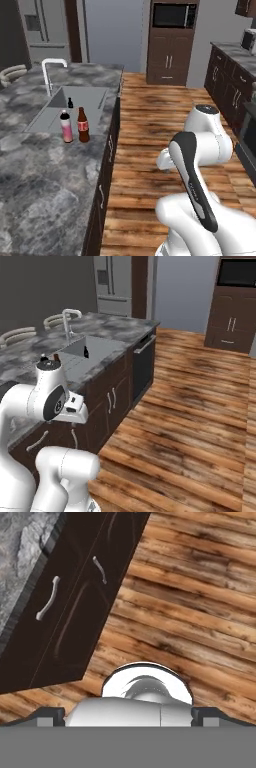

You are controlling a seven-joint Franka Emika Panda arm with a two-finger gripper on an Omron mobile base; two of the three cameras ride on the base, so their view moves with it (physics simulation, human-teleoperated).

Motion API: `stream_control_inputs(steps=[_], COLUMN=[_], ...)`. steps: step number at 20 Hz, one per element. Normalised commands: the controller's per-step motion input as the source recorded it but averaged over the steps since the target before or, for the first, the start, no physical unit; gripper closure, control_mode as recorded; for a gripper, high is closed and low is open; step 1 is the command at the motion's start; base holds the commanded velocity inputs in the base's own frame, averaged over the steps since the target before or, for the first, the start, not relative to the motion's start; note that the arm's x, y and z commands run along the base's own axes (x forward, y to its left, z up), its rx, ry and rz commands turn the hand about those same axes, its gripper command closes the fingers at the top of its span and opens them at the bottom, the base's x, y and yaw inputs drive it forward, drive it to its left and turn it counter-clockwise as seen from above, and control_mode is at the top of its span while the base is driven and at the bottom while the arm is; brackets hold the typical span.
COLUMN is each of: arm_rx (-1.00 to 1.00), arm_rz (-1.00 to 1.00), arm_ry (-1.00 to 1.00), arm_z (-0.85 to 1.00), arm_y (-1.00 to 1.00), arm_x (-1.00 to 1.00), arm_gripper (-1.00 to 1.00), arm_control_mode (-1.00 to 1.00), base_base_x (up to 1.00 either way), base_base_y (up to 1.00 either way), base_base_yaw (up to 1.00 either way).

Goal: Place the large bottle from the dining counter next to the other large bottle outside the sink, and place the small bottle from the dining counter next to the other small bottle inside the sink.

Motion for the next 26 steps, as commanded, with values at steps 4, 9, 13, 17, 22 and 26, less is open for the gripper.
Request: stream_control_inputs(steps=[4, 9, 13, 17, 22, 26], arm_rx=[0.00, 0.00, 0.00, 0.00, 0.00, 0.00], arm_rz=[0.00, 0.00, 0.00, 0.00, 0.00, 0.00], arm_ry=[0.00, 0.00, 0.00, 0.00, 0.00, 0.00], arm_z=[0.00, 0.00, 0.00, 0.00, 0.00, 0.00], arm_y=[0.00, 0.00, 0.00, 0.00, 0.00, 0.00], arm_x=[0.00, 0.00, 0.00, 0.00, 0.00, 0.00], arm_gripper=[-1.00, -1.00, -1.00, -1.00, -1.00, -1.00], arm_control_mode=[1.00, 1.00, 1.00, 1.00, 1.00, 1.00], base_base_x=[-0.15, -0.49, -0.77, -0.56, -0.09, 0.00], base_base_y=[-0.02, -0.04, 0.00, 0.05, 0.25, 0.40], base_base_yaw=[-0.42, -0.31, -0.20, -0.07, -0.16, -0.31])
